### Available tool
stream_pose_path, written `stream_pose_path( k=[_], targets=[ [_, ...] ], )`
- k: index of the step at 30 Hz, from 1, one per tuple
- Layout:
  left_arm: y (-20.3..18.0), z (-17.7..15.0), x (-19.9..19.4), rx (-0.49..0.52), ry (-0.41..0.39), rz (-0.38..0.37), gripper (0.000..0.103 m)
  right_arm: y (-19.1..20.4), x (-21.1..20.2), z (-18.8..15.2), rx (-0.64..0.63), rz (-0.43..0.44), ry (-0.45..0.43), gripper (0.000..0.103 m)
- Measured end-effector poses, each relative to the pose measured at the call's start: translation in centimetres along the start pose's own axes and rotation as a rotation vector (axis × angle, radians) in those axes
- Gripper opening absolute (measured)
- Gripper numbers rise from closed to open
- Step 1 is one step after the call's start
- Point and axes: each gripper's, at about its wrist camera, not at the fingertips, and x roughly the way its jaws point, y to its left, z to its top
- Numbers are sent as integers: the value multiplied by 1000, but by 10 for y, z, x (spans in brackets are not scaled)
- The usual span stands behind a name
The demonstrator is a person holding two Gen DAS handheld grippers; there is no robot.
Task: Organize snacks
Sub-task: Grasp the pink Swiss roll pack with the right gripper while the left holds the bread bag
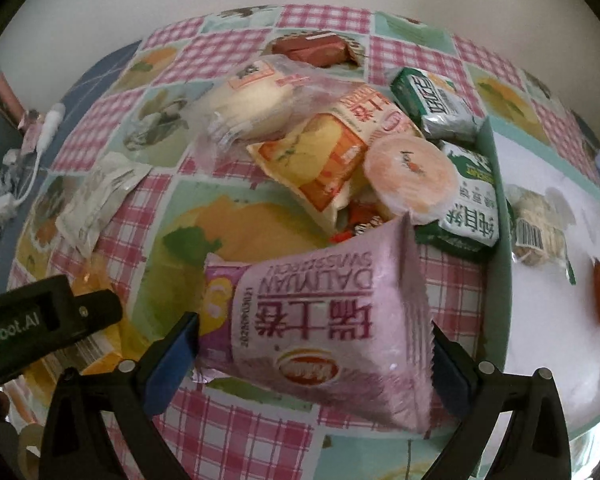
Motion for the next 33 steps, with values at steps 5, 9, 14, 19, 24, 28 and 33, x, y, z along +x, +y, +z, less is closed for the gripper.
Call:
stream_pose_path(
  k=[5,9,14,19,24,28,33],
  targets=[
    [-6,-5,7,15,3,10,98,8,5,1,-21,-21,-4,103],
    [-11,-7,8,18,3,19,98,5,3,1,-19,-14,-3,103],
    [-17,-11,13,24,16,26,98,3,0,-1,-46,-17,-14,103],
    [-21,-14,16,30,11,33,98,8,3,5,-54,-12,-16,103],
    [-23,-14,8,43,-6,11,80,1,-3,4,-49,-2,-30,97],
    [-26,-13,4,45,-18,20,78,-5,-10,7,-28,32,-48,91],
    [-20,-12,-6,32,-42,19,77,-11,-21,11,-32,38,-67,82]
  ],
)
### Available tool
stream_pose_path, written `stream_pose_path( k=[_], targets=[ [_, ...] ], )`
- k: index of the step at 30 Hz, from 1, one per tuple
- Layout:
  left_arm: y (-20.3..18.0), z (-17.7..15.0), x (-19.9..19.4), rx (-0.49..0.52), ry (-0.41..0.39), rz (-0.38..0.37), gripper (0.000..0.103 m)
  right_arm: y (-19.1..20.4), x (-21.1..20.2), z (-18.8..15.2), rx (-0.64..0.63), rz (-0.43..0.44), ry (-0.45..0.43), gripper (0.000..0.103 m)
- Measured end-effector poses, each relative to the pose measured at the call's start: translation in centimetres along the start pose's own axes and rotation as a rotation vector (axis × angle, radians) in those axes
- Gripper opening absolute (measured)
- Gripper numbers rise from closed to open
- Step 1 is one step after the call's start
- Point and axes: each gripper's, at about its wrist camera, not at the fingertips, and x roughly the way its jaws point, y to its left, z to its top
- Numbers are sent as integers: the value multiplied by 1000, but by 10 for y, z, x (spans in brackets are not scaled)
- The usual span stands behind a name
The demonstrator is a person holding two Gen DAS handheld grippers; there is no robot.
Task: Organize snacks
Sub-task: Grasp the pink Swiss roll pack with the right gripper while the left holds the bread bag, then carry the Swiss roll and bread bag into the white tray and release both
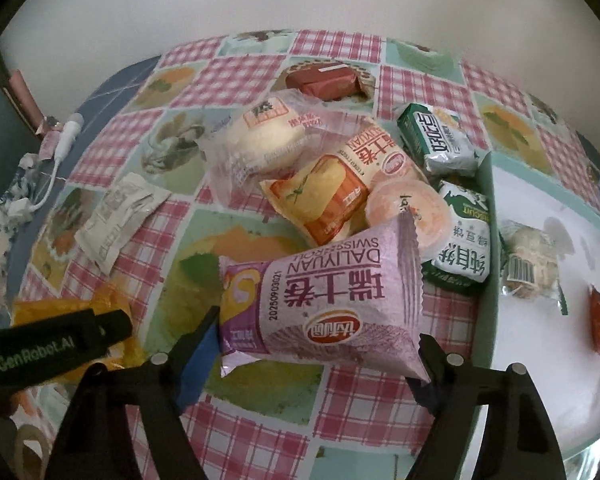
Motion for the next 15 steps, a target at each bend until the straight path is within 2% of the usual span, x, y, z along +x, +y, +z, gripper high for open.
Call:
stream_pose_path(
  k=[5,10,15],
  targets=[
    [6,4,-18,-13,-42,-15,77,-5,-3,-3,26,12,14,81],
    [19,7,-49,-37,-120,-40,77,-12,-28,1,36,36,-42,81],
    [14,4,-75,-30,-179,-47,77,-30,-58,6,72,52,-97,81]
  ],
)
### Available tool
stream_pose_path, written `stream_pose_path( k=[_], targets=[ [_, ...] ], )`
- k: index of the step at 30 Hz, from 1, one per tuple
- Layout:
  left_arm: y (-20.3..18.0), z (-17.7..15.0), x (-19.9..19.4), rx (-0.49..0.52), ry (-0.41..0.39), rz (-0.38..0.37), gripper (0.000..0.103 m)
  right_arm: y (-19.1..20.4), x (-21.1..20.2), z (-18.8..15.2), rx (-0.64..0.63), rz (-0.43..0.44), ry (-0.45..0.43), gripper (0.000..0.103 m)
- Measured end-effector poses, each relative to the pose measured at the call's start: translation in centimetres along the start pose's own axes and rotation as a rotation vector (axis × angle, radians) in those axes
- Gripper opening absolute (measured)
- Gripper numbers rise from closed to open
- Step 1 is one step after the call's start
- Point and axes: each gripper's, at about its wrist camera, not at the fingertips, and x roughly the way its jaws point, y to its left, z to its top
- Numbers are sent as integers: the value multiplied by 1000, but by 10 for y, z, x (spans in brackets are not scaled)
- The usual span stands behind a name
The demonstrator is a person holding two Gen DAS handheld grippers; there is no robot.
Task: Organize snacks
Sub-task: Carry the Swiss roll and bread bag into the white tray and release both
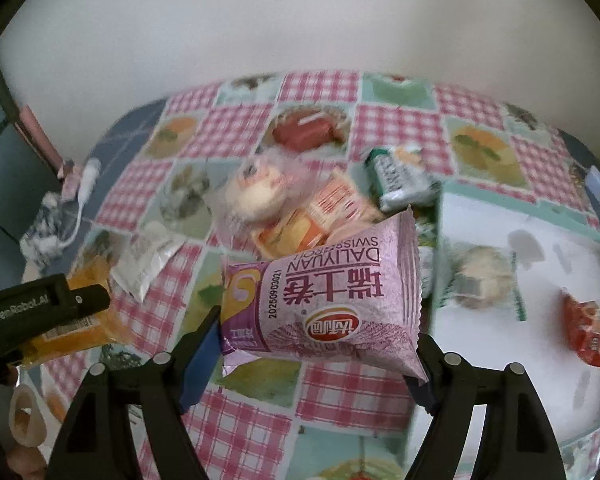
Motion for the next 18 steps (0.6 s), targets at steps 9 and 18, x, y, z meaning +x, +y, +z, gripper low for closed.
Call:
stream_pose_path(
  k=[9,18],
  targets=[
    [-45,-22,-15,77,-14,-49,77,-70,-40,4,100,-100,-52,81],
    [-120,-64,-34,268,-39,-79,77,-162,-79,-13,250,-230,-96,82]
  ],
)
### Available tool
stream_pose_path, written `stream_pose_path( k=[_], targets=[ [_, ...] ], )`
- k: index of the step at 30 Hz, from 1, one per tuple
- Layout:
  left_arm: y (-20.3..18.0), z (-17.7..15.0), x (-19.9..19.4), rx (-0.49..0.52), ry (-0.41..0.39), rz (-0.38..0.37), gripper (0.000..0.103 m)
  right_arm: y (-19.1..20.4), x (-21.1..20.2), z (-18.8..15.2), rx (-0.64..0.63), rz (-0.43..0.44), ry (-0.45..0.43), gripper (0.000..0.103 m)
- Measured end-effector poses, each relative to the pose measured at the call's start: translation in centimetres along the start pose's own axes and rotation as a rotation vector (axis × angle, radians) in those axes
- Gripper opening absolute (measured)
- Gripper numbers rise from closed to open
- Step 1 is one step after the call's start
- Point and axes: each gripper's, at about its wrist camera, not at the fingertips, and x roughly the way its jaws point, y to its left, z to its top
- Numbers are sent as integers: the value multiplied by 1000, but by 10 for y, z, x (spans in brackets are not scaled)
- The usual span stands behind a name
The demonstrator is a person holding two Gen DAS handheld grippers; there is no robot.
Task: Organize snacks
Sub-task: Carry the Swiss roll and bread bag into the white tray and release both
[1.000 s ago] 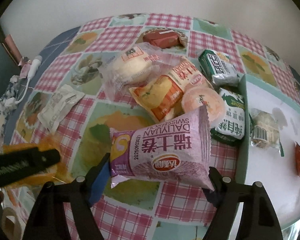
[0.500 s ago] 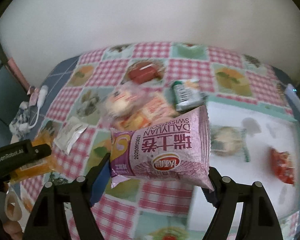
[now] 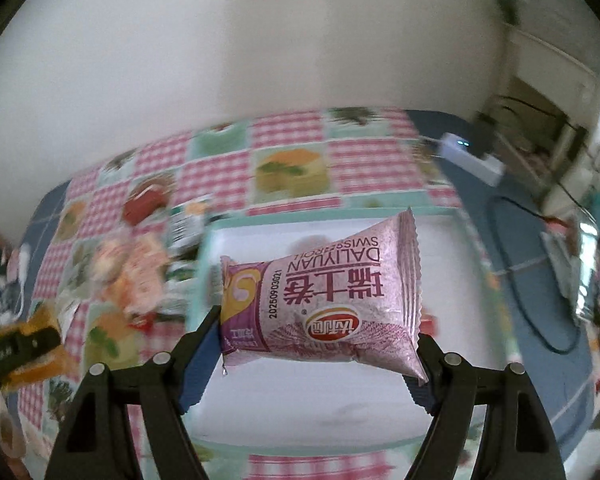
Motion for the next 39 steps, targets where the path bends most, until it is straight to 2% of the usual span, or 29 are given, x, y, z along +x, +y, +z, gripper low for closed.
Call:
stream_pose_path(
  k=[6,12,18,20,21,23,27,29,31,39],
  targets=[
    [-64,-25,-7,165,-14,-33,77,-58,-7,-3,96,-66,-2,82],
    [-117,-56,-1,319,9,-67,77,-86,-4,-16,123,-107,47,82],
    [-140,-71,7,388,51,-130,79,-100,6,-28,154,-118,119,83],
    [-142,-73,10,392,58,-130,87,-102,10,-30,162,-117,140,83],
    [-142,-73,11,391,59,-129,91,-103,13,-31,164,-115,151,83],
    [-139,-72,12,379,59,-124,91,-103,17,-34,165,-108,170,85],
    [-127,-64,15,331,57,-108,92,-101,25,-39,159,-94,189,103],
    [-118,-58,18,296,57,-96,92,-99,28,-40,152,-101,193,103],
    [-106,-52,22,243,62,-84,98,-99,31,-41,146,-105,201,103],
    [-43,-31,40,31,107,0,98,-95,35,-43,152,-96,200,103]
  ],
)
